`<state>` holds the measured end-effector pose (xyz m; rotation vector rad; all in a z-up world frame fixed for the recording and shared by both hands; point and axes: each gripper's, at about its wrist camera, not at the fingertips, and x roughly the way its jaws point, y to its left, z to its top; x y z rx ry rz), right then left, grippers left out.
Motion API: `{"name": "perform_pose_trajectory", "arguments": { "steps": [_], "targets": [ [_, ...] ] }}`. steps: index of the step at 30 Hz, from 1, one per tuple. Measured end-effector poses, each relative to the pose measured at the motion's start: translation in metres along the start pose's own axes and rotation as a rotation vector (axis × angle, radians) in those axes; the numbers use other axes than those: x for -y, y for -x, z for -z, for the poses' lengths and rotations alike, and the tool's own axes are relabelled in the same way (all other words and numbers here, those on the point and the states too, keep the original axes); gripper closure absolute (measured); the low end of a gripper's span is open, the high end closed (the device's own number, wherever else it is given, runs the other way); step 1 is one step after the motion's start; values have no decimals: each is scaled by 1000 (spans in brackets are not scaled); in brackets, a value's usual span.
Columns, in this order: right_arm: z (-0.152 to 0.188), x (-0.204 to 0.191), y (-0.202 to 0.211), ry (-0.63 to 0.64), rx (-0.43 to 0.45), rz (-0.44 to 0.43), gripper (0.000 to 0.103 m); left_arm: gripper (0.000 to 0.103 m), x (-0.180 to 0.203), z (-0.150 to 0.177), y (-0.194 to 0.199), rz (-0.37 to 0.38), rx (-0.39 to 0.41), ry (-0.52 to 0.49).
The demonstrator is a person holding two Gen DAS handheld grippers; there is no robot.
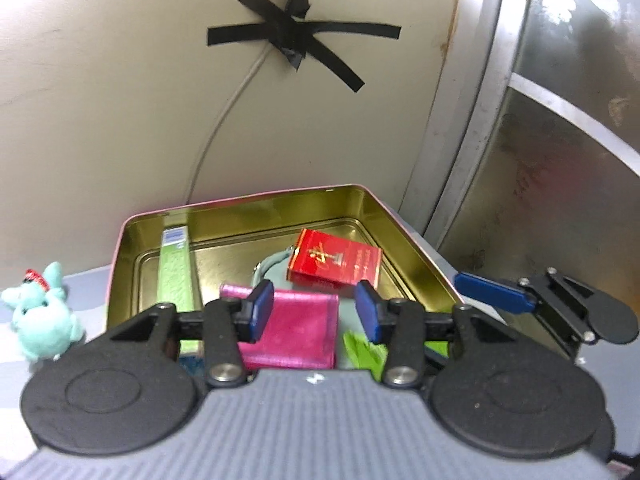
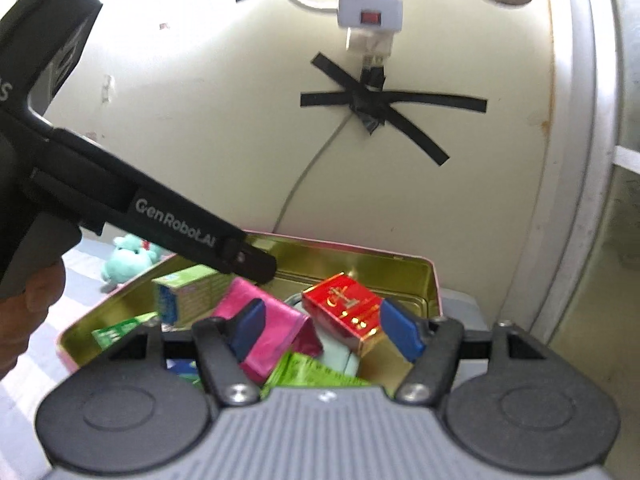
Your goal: Organize objects
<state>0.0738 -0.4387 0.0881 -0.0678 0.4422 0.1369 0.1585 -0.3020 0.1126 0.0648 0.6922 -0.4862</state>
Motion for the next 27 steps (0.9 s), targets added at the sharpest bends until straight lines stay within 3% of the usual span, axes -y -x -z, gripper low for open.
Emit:
{"name": "perform_pose_trajectory", "arguments": {
  "steps": [11,17,27],
  "targets": [
    [37,-38,103,-97,98,23,37,51,5,54,77,-63,43,-37],
    [71,-68,153,-195,155,13,37,50,7,92,109,-51,4,-24],
    [105,-105,206,-269,200,59,32,46,2,143,153,-42,13,-30]
  ]
}}
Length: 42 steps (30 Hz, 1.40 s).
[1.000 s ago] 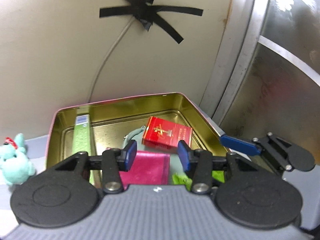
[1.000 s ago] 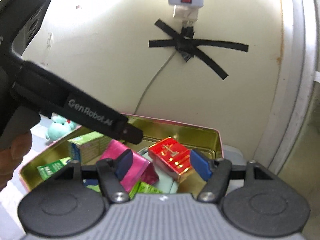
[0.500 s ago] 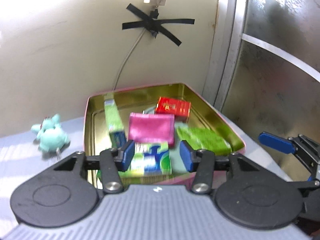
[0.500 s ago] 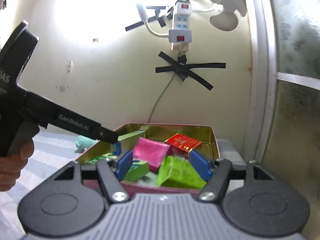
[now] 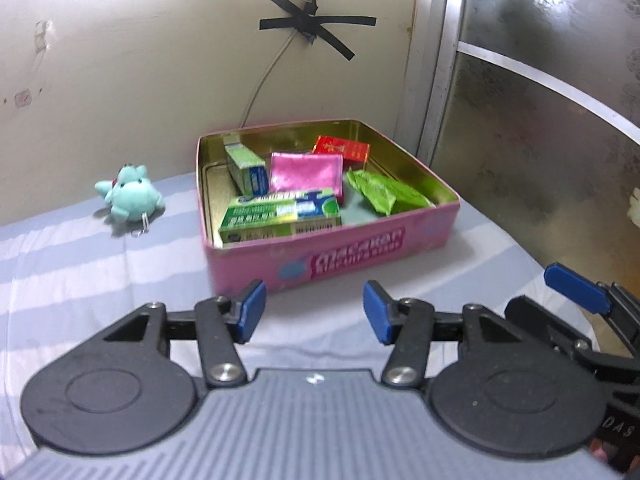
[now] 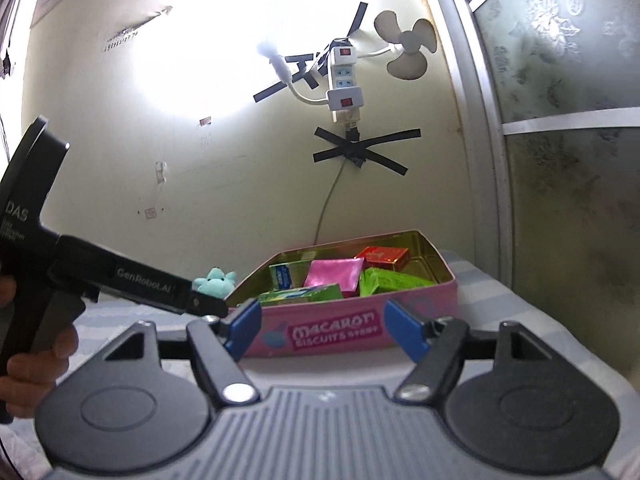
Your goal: Organize objects
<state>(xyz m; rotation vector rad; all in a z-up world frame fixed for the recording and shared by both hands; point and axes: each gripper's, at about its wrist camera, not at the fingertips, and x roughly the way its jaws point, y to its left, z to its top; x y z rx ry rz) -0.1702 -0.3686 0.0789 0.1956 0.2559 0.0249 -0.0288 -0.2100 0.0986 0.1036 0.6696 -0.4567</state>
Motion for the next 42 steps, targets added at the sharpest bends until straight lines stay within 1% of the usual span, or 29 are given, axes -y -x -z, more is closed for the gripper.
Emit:
{"name": "perform_pose_trajectory", "arguments": {
  "steps": [5,11,16,22,28,32,42],
  "targets": [
    [4,-13,9,-2,1,-9,32,44,-8,19,8,-7,-11,20],
    [2,-30,8,31,-7,-22,32,44,-19,30,16,-19,-14,30],
    [3,-42,1,47,-26,-35,32,44,-31,35,21,-36,-1,29],
    [6,-59,-19,78,-70,-55,32,44,-53,39,21,-56,-17,26],
    [5,-79,-45,100,-88,-91,32,43,-90,40,17,-102,-28,60],
    [9,-100,-68,124,-123,-124,32,43,-120,42,15,-136,-30,71],
    [15,-161,-128,170,-214,-240,32,43,-203,54,9,-225,-52,181]
  ]
}}
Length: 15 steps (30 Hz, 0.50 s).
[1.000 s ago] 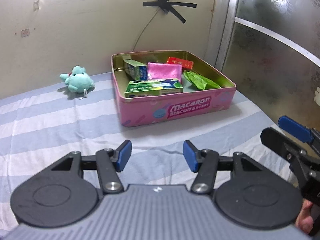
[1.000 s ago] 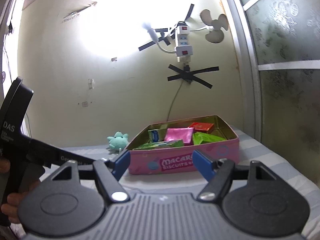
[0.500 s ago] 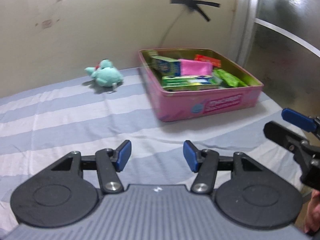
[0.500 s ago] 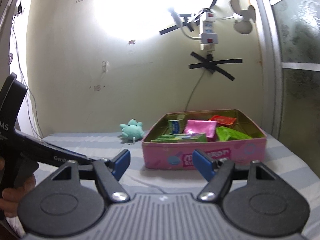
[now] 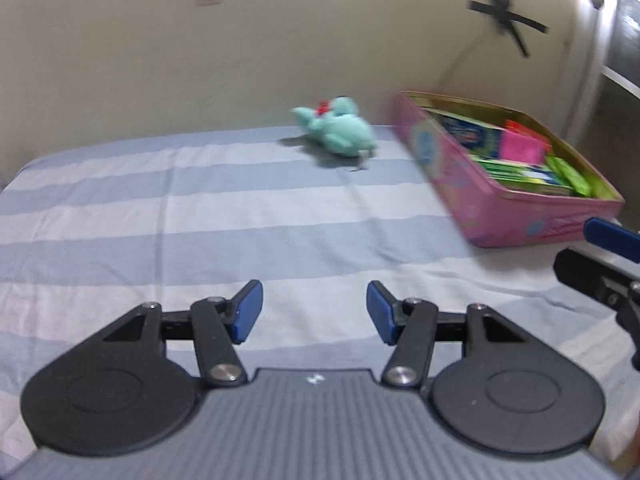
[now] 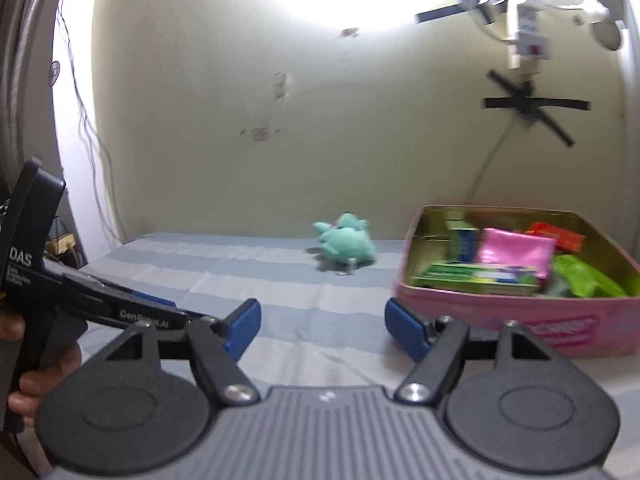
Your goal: Organize objects
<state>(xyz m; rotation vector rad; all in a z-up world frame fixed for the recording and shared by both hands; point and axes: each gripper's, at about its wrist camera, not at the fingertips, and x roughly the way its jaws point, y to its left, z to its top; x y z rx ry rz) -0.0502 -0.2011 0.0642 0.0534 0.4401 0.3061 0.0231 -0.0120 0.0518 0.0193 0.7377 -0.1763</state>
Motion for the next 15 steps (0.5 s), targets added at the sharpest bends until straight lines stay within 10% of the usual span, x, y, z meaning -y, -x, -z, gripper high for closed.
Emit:
{"name": "perform_pose_trajectory", "arguments": {
  "steps": [15],
  "targets": [
    [8,-53,-99,70,-189,-93,32,43,-94,14,-35,-205,71,78]
  ]
}}
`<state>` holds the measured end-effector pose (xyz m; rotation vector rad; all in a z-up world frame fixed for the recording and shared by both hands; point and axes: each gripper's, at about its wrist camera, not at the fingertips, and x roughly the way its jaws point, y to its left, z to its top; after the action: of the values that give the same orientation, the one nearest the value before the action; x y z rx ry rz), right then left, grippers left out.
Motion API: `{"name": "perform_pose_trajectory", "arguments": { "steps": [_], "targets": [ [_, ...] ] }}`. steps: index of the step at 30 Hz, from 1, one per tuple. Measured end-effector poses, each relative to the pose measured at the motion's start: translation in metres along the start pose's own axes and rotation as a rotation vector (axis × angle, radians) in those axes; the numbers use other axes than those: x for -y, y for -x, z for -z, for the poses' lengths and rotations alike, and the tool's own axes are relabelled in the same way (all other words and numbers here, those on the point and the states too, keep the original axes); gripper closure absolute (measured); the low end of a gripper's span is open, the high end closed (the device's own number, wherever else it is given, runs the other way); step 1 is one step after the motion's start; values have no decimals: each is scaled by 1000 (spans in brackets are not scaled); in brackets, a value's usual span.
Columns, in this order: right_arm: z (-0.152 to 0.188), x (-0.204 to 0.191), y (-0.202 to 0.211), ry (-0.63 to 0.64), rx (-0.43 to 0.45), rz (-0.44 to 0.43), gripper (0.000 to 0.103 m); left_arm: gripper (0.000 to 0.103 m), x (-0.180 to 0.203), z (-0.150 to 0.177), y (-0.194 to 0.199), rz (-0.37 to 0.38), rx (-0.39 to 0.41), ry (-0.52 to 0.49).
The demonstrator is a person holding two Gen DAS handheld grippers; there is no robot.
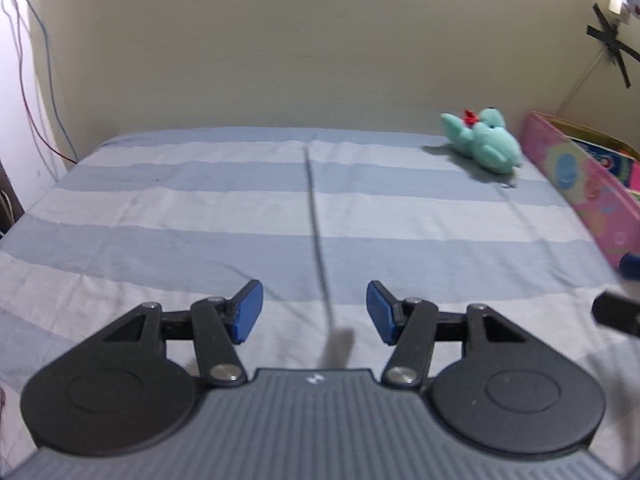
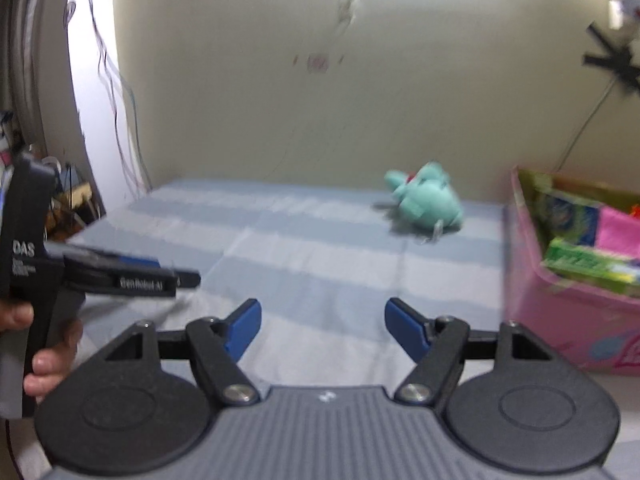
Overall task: Organize objects
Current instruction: 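Reach the right gripper to the teal plush toy and grasp it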
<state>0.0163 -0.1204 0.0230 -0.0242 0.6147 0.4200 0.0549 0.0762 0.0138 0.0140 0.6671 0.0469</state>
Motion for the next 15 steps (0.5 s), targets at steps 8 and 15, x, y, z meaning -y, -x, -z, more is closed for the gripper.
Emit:
{"name": "perform_pose_trajectory", "arguments": {
  "steps": [8,15],
  "targets": [
    [-14,20,-50,-20,4,96,32,44,-11,14,-9,10,62,-7],
    [-63,67,-119,-117,-10,211,26,44,-14,14,-12,19,50,27]
  ]
}}
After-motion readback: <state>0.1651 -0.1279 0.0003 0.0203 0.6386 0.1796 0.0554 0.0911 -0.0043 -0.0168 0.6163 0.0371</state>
